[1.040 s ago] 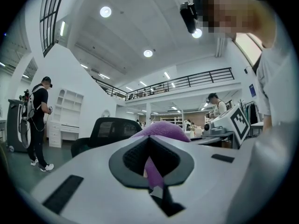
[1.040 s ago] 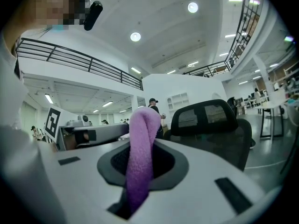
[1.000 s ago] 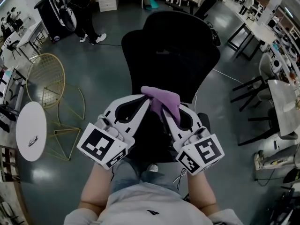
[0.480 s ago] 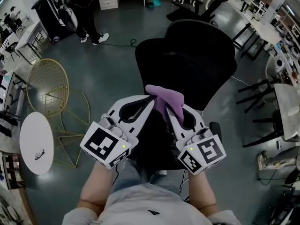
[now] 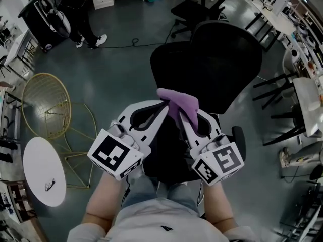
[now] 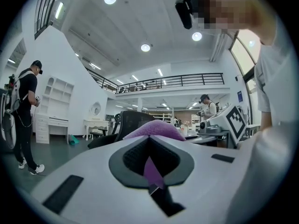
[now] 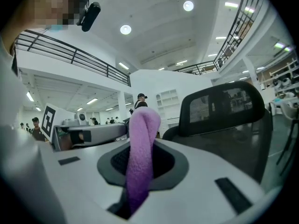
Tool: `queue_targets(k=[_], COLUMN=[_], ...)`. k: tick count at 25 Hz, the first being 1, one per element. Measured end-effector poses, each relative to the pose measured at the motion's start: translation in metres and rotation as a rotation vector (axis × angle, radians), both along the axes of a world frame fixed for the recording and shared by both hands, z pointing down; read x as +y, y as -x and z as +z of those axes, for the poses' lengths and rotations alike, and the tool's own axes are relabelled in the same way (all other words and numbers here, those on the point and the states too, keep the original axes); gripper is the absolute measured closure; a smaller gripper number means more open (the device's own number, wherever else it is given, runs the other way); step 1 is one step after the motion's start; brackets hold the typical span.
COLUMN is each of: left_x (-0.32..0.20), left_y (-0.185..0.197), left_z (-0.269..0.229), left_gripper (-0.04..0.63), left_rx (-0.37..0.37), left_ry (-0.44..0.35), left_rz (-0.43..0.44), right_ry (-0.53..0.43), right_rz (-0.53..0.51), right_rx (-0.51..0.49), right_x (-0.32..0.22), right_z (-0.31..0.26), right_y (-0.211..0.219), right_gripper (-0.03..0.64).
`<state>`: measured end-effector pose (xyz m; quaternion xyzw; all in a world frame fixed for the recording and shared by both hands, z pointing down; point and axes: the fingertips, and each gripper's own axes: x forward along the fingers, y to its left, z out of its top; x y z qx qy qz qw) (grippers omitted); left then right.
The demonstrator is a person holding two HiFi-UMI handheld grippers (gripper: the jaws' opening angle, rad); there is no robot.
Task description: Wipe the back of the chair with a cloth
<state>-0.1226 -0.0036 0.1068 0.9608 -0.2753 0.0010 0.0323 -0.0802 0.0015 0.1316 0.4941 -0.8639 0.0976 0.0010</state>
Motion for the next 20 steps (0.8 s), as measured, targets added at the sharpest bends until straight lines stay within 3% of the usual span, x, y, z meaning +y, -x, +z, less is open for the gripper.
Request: queue_targets(k=[10,20], left_x=[-0.026,-0.049], left_y=[-0.007,-0.022], left_z=[0.023,0.048], left_gripper=[0.583,0.583], left_rx=[0.007,0.006], left_ry=[0.041,0.066], left_rz=[0.083,0.06], right_ry=[0.04,0.085], right_rz=[0.07,0.037], right_rx=[0.018,0.046], right_x=[-0.026,-0.066], right_z=[0.022,0.064], right_y=[0.0,-0.01], right_gripper=[0.565,0.565])
